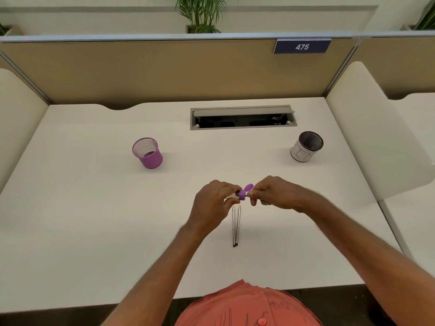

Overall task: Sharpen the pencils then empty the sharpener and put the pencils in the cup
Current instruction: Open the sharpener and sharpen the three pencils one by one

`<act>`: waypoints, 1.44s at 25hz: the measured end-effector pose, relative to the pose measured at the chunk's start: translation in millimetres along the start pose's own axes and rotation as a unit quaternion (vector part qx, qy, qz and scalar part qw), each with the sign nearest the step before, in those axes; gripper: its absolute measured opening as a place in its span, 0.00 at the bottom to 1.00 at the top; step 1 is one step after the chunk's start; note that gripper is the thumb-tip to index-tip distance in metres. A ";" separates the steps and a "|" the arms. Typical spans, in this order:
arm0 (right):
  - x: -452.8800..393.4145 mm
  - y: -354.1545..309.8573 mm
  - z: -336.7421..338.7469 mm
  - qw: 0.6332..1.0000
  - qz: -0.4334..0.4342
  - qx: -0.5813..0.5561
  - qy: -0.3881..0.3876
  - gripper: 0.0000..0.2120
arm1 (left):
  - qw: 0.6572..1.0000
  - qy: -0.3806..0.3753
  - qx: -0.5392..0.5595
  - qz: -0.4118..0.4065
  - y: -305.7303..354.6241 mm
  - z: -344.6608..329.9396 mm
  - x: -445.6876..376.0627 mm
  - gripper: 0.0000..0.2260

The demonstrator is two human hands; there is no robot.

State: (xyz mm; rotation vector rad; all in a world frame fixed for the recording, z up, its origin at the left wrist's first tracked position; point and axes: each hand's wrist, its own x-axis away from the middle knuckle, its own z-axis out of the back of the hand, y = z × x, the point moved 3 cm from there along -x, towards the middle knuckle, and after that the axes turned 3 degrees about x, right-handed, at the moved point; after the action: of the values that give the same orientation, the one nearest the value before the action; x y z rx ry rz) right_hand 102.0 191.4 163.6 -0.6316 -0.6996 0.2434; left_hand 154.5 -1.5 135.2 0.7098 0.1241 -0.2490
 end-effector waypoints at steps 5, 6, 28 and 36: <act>12.0 -1.8 -6.8 0.964 0.129 0.191 0.136 0.05 | 1.000 -0.020 0.010 0.008 -3.1 1.9 -3.5 0.12; 17.0 -2.3 -9.5 0.933 0.170 0.253 0.191 0.04 | 1.000 -0.023 0.013 0.010 -3.3 1.7 -3.5 0.12; 41.5 -5.4 -10.8 0.803 0.229 0.435 0.337 0.04 | 1.000 -0.003 0.026 -0.008 7.6 3.5 -4.2 0.12; 15.8 0.8 0.3 0.994 0.028 0.086 0.064 0.16 | 1.000 0.013 0.012 -0.026 11.2 3.8 1.1 0.11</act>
State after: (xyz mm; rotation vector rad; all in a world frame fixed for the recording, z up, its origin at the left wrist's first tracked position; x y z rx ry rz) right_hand 113.6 198.6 171.5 -0.4969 -0.5309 0.3086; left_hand 158.7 4.0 144.9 0.7351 0.1637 -0.2917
